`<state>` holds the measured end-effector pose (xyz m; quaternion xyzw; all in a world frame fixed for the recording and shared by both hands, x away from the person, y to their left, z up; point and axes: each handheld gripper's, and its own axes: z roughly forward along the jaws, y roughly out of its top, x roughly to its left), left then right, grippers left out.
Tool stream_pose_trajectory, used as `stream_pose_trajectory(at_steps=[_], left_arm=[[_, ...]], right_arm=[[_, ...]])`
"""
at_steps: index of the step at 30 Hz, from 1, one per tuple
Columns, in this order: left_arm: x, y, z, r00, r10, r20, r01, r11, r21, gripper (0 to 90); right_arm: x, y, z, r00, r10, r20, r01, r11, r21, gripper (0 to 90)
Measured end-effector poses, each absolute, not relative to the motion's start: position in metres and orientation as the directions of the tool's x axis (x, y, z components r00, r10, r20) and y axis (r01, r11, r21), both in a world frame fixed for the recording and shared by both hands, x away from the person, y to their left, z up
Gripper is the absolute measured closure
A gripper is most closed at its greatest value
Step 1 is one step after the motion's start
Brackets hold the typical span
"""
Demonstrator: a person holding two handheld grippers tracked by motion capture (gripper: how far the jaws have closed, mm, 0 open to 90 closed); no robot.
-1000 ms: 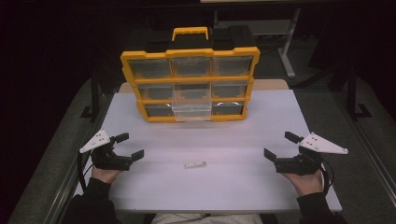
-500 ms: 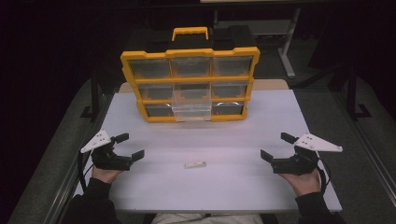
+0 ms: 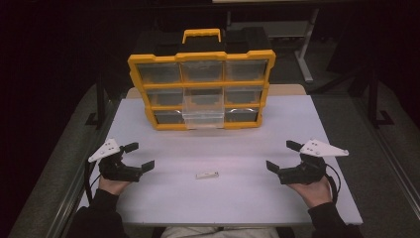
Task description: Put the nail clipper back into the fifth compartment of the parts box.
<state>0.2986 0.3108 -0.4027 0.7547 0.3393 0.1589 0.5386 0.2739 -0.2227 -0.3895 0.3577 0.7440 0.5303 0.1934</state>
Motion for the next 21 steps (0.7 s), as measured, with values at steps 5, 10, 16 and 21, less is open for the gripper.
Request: stream_pose_trajectory(at_steps=[5,10,16,21], left_arm=[[0.298,0.31,-0.402,0.716,0.686,-0.126,0.335,-0.18,0.925,0.0],[0.298,0.31,-0.402,0.715,0.687,-0.128,0.336,-0.176,0.925,0.0],[0.298,0.312,-0.401,0.708,0.695,-0.126,0.335,-0.173,0.926,0.0],[0.298,0.31,-0.402,0.71,0.693,-0.127,0.337,-0.176,0.925,0.0]], right_arm=[[0.278,-0.213,-0.39,-0.686,0.722,0.088,0.332,0.202,0.921,0.0],[0.284,-0.206,-0.386,-0.702,0.707,0.082,0.328,0.218,0.919,0.0],[0.291,-0.195,-0.384,-0.724,0.686,0.078,0.331,0.245,0.911,0.0],[0.297,-0.186,-0.383,-0.739,0.67,0.074,0.337,0.271,0.902,0.0]])
